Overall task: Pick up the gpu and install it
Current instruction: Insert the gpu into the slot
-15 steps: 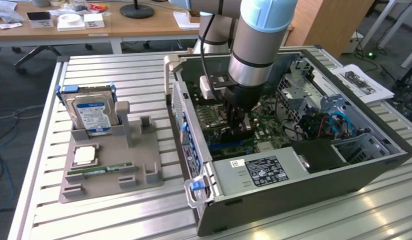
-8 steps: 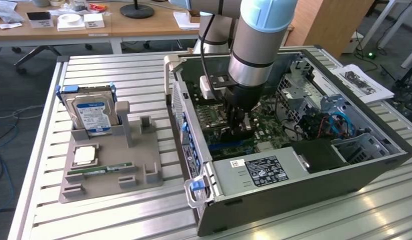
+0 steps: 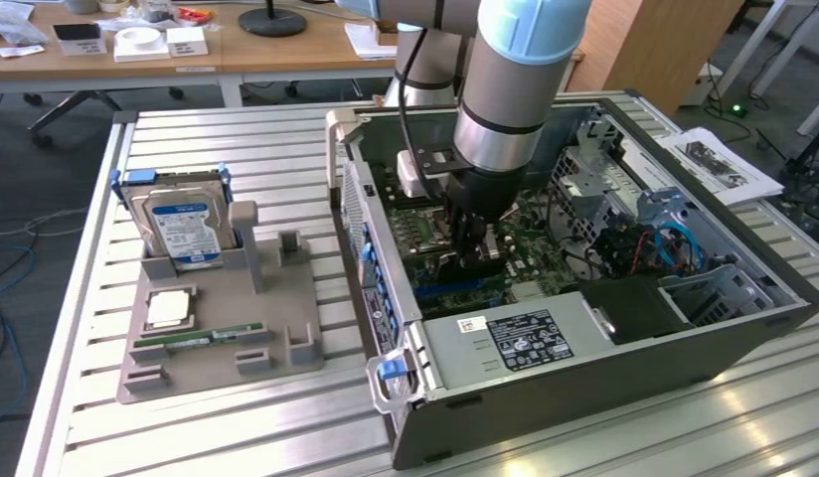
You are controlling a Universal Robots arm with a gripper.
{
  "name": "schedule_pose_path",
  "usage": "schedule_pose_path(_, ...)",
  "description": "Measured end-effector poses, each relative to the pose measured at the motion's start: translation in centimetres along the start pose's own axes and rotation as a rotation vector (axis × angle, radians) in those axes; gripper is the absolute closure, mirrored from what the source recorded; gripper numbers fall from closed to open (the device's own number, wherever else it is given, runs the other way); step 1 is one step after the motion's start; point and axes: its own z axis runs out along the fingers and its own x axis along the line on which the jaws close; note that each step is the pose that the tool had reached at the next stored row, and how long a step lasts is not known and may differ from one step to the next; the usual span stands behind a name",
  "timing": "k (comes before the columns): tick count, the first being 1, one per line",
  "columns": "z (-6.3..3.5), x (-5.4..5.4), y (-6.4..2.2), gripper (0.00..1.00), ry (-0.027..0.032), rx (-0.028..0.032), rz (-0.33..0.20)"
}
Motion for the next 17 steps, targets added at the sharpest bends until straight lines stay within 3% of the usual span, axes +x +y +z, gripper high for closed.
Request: schedule_pose_path(17,-0.49,0.12,-0.01,0.73,0.0006,-0.0002,0.000)
